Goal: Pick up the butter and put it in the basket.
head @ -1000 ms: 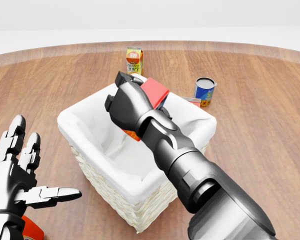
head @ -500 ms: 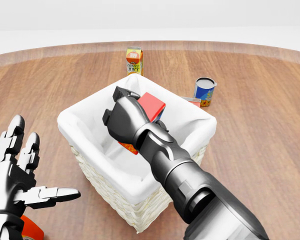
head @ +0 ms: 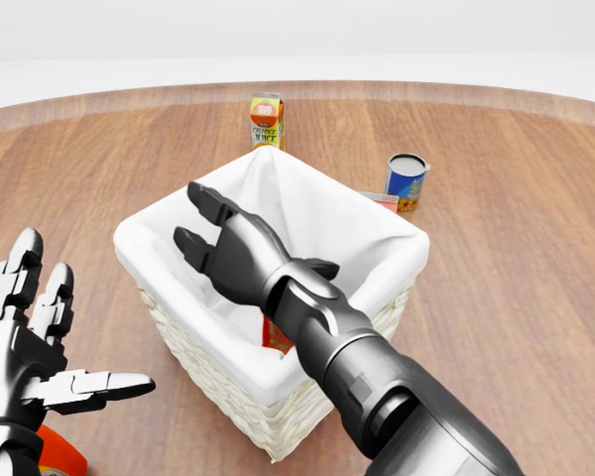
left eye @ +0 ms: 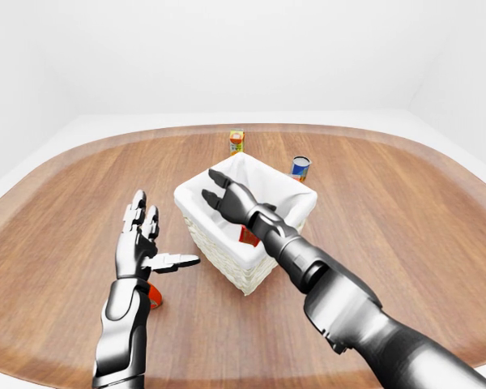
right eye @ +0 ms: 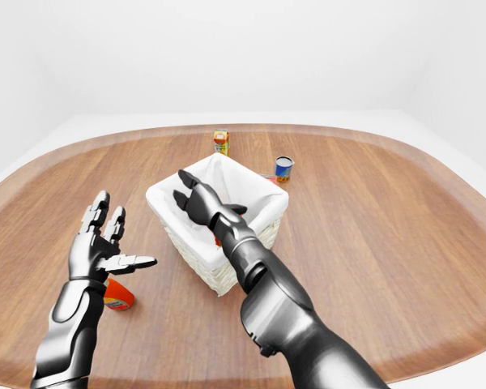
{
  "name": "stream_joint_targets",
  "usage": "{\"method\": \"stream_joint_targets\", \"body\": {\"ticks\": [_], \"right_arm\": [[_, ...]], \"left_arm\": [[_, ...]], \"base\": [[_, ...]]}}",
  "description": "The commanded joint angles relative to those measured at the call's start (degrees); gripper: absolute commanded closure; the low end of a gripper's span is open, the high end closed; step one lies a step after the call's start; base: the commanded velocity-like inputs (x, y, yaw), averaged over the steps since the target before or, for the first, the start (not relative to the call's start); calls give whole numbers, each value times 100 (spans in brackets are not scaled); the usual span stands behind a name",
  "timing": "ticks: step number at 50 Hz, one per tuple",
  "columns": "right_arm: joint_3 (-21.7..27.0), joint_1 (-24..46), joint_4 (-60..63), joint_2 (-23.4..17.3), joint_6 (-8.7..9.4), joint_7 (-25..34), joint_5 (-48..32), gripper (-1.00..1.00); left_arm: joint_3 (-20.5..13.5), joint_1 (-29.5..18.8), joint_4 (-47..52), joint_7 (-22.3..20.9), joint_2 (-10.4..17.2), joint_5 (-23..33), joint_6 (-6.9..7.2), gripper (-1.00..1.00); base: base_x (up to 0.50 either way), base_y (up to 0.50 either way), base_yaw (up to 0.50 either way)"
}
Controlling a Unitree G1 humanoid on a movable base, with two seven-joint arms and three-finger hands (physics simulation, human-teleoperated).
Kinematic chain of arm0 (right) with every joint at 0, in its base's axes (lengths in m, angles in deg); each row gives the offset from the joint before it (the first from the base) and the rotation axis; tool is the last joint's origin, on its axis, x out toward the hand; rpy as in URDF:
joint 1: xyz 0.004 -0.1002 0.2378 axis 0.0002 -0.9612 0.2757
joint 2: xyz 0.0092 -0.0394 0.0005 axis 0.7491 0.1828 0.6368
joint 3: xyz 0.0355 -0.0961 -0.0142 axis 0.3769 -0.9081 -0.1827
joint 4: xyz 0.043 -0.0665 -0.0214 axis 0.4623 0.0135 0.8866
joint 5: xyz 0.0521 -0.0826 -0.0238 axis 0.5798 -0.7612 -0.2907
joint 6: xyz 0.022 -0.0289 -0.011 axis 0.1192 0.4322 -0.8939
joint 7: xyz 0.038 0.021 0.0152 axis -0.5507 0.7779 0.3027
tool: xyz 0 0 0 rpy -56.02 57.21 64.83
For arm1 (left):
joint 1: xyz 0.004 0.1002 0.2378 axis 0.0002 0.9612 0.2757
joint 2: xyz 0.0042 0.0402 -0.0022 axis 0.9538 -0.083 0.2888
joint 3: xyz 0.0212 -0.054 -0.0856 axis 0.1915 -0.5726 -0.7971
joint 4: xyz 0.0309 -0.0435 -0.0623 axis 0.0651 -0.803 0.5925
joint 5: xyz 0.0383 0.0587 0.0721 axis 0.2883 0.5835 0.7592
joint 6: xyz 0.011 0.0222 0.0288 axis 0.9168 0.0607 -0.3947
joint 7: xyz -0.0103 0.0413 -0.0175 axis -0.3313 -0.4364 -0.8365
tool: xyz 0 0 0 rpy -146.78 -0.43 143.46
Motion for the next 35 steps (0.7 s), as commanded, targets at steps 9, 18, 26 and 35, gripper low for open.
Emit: {"method": "stream_joint_targets", "body": {"ticks": [9,18,26,35], "right_arm": [[291,-8,183,-17,0,71,-5,-100],[1066,-4,856,-171,0,292,-5,-100],[2193,-981,4207,-408,-682,1595,356,-100],[3162,-2261,8244,-615,-361,3584,2780,-100]], "left_arm": [[-15,-4,-18,15,7,-8,-32,-100],[8,-2,-1,20,-3,20,-21,-100],[30,33,67,12,-15,38,8,-100],[84,121,280,22,-62,107,77,-100]], "base": [[0,0,0],[0,0,0],[0,0,0],[0,0,0]]}}
